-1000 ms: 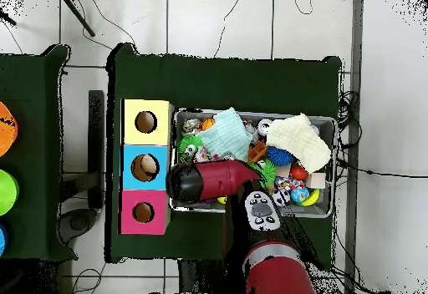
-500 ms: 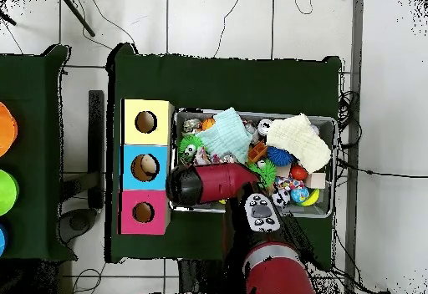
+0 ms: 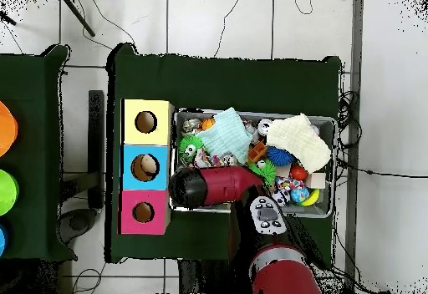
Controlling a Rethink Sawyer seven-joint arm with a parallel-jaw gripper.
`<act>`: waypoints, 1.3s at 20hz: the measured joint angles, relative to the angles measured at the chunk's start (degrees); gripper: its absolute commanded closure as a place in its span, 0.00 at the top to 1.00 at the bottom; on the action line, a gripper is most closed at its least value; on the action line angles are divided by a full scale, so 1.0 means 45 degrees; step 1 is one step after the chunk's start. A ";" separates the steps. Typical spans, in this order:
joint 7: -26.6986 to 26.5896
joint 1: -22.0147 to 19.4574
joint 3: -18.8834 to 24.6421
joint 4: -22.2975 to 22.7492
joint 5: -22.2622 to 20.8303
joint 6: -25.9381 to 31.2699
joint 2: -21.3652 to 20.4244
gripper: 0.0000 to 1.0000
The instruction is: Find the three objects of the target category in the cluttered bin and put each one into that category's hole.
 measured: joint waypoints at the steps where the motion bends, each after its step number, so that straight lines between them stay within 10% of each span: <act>1: 0.0000 -0.0046 -0.0004 0.0066 0.0000 -0.0029 -0.0025 1.00; 26: 0.0000 0.0224 -0.0123 0.0184 0.0000 -0.0341 -0.0301 1.00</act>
